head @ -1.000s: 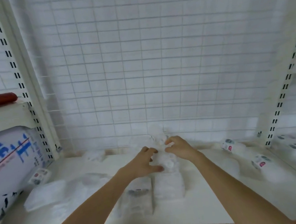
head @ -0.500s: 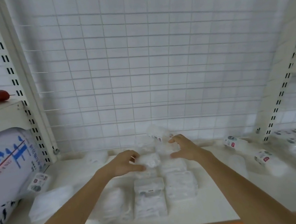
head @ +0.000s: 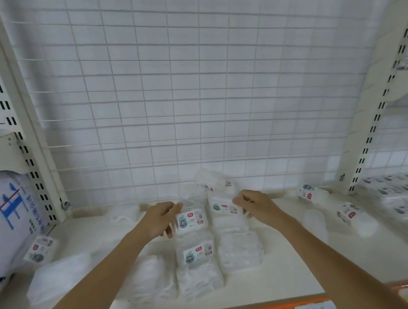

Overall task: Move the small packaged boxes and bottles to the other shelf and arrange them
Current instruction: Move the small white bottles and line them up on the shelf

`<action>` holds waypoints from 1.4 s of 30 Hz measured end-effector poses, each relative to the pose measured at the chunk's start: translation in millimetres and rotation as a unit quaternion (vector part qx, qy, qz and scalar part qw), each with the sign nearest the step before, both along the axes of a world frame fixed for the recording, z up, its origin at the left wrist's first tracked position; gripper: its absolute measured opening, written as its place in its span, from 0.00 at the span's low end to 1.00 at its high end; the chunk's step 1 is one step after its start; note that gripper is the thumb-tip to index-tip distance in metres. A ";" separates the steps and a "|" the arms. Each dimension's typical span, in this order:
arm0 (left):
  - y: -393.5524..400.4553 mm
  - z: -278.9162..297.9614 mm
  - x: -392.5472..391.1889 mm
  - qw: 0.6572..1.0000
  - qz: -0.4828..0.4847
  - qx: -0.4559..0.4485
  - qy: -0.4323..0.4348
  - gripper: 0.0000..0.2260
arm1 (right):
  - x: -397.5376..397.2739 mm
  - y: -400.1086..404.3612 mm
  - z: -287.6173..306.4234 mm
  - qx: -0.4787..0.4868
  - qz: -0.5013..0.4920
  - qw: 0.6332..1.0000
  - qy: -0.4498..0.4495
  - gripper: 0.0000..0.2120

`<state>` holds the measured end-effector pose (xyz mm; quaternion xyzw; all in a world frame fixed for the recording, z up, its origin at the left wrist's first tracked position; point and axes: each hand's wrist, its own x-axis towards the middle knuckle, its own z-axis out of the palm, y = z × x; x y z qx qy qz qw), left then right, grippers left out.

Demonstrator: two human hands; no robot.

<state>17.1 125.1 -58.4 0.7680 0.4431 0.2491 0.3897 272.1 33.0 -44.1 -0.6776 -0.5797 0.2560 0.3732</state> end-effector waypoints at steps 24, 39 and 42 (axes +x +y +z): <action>13.6 -11.6 -12.2 0.986 -0.113 0.047 0.113 0.26 | -11.3 -32.1 10.2 -0.160 0.056 0.984 0.047 0.33; -29.3 14.7 -2.1 0.963 -0.154 0.219 0.036 0.28 | 12.2 -115.5 -7.6 0.062 -0.122 0.977 -0.166 0.32; -54.6 18.9 32.2 0.954 -0.174 0.243 0.023 0.29 | 37.9 -155.4 -2.0 0.081 -0.160 0.967 -0.181 0.32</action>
